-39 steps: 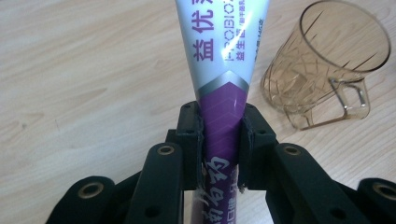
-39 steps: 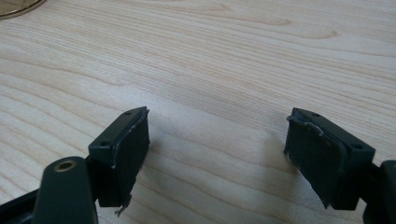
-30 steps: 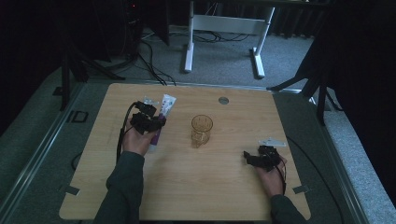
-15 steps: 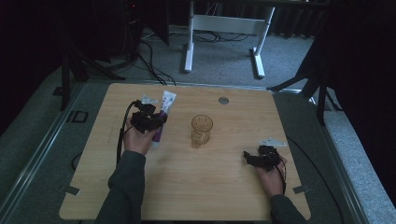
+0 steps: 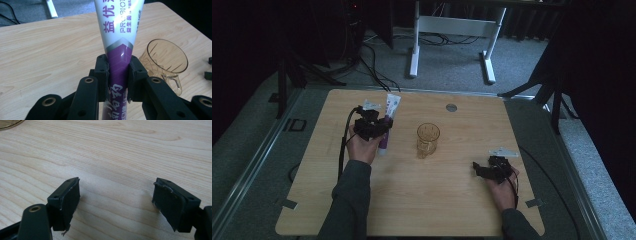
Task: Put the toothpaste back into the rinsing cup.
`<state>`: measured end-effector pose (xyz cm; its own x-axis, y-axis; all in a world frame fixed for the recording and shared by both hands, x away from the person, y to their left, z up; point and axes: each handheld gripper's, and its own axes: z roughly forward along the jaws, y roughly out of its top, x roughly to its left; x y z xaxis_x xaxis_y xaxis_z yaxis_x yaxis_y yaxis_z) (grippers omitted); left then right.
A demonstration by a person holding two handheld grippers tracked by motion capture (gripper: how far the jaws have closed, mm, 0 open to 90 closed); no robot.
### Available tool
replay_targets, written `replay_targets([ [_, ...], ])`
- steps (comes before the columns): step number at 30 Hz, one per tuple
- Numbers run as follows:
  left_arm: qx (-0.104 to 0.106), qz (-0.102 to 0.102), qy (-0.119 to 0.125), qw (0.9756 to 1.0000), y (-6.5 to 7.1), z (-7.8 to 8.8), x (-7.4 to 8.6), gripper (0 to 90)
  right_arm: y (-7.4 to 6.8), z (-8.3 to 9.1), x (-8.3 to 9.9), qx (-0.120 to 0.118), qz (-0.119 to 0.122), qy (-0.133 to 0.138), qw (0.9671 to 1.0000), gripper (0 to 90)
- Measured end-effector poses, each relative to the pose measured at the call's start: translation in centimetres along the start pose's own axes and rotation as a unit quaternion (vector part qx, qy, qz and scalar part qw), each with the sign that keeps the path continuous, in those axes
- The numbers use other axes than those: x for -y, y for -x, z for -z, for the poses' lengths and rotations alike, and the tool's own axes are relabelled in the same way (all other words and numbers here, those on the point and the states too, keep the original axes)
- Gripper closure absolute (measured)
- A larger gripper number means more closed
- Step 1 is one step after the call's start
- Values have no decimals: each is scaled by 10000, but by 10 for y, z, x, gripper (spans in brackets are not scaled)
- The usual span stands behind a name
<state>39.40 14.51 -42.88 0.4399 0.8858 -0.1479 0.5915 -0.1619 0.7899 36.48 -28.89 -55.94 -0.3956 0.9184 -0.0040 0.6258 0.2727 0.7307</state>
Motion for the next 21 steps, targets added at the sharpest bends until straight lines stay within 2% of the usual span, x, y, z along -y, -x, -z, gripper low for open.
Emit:
replay_targets([
  [10,45,36,186,9998,3,-6,-2,737,0,0,0,0,1,0,10000,217],
  [21,79,-78,368,9993,9,-11,-8,736,0,0,0,0,-1,0,10000,217],
])
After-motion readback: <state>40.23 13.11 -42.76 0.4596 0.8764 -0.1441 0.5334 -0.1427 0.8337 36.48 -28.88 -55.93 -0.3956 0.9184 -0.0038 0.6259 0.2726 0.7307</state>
